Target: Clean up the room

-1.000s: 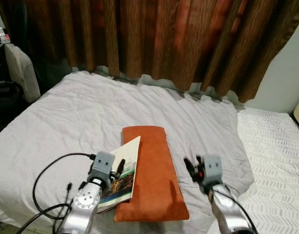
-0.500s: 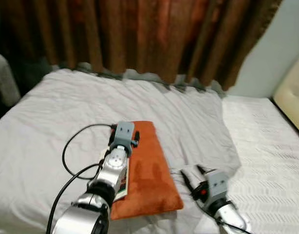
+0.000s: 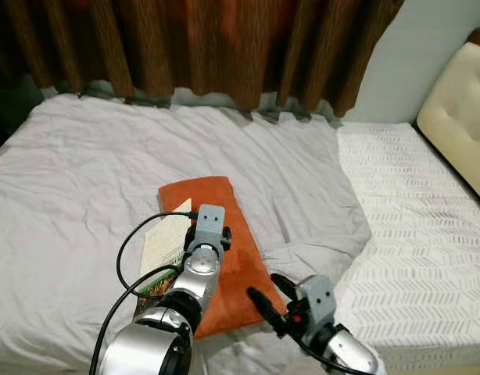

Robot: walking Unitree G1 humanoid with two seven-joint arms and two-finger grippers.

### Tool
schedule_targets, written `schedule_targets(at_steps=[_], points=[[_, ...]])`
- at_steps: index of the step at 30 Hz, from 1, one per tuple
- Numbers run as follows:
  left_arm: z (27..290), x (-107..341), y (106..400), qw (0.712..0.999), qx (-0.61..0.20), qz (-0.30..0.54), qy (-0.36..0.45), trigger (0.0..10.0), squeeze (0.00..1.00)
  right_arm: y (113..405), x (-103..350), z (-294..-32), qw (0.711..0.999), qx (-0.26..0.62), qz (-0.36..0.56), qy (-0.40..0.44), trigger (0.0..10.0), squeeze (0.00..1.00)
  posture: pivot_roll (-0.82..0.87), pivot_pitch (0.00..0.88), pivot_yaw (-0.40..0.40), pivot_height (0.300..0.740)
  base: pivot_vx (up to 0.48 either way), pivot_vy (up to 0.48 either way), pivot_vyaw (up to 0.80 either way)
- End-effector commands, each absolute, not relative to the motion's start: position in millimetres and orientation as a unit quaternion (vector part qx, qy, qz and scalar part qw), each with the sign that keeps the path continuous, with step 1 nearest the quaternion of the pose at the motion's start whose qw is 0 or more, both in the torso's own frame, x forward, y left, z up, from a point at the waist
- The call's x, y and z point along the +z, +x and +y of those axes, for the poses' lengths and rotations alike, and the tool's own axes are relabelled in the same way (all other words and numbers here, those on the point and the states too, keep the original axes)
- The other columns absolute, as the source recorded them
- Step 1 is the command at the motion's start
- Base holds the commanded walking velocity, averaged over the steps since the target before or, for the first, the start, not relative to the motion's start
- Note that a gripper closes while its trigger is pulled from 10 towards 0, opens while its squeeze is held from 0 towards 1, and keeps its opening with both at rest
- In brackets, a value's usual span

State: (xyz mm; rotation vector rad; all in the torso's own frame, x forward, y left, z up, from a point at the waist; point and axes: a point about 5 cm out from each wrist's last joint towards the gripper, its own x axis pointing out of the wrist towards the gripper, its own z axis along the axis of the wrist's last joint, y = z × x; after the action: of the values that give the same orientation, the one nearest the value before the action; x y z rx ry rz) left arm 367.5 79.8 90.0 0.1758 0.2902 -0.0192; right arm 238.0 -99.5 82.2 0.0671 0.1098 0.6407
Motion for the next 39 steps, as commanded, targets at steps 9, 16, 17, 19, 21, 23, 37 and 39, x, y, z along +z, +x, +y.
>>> schedule_targets(at_steps=[9, 16, 17, 19, 21, 23, 37, 39], points=[[92.4, 72.9, 359.6, 0.973, 0.047, 0.198, 0.109, 10.0, 0.0, 229.5, 78.5, -99.3, 0.942, 0.322, 0.085, 0.045, 10.0, 0.0, -0.26, 0.221, -0.087, 0.74, 0.0, 0.0, 0.0], [98.4, 63.9, 354.5, 0.969, 0.064, 0.218, 0.097, 10.0, 0.0, 227.3, 76.6, -98.2, 0.94, 0.324, 0.094, 0.049, 10.0, 0.0, -0.26, 0.222, -0.084, 0.74, 0.0, 0.0, 0.0], [99.2, 63.2, 354.1, 0.968, 0.066, 0.22, 0.096, 10.0, 0.0, 227.0, 76.4, -98.0, 0.94, 0.324, 0.095, 0.049, 10.0, 0.0, -0.26, 0.222, -0.084, 0.74, 0.0, 0.0, 0.0], [100.3, 60.8, 352.7, 0.966, 0.07, 0.228, 0.097, 10.0, 0.0, 226.4, 75.9, -97.7, 0.939, 0.325, 0.099, 0.05, 10.0, 0.0, -0.26, 0.222, -0.084, 0.74, 0.0, 0.0, 0.0], [100.5, 55.6, 349.6, 0.964, 0.07, 0.245, 0.071, 10.0, 0.0, 225.8, 75.1, -97.5, 0.939, 0.325, 0.102, 0.051, 10.0, 0.0, -0.26, 0.222, -0.084, 0.74, 0.0, 0.0, 0.0], [98.9, 49.3, 345.6, 0.962, 0.057, 0.261, 0.048, 10.0, 0.0, 226.1, 74.6, -97.8, 0.939, 0.325, 0.104, 0.051, 10.0, 0.0, -0.26, 0.221, -0.084, 0.74, 0.0, 0.0, 0.0], [108.6, 36.8, 338.4, 0.954, 0.044, 0.294, 0.036, 0.7, 0.0, 228.4, 73.8, -97.8, 0.937, 0.327, 0.111, 0.048, 10.0, 0.0, -0.25, 0.2, -0.084, 0.74, 0.0, 0.0, 0.0], [109.2, 36.4, 338.1, 0.954, 0.044, 0.294, 0.043, 0.7, 0.0, 228.9, 74.0, -97.7, 0.937, 0.327, 0.111, 0.048, 10.0, 0.0, -0.25, 0.2, -0.084, 0.74, 0.0, 0.0, 0.0]])
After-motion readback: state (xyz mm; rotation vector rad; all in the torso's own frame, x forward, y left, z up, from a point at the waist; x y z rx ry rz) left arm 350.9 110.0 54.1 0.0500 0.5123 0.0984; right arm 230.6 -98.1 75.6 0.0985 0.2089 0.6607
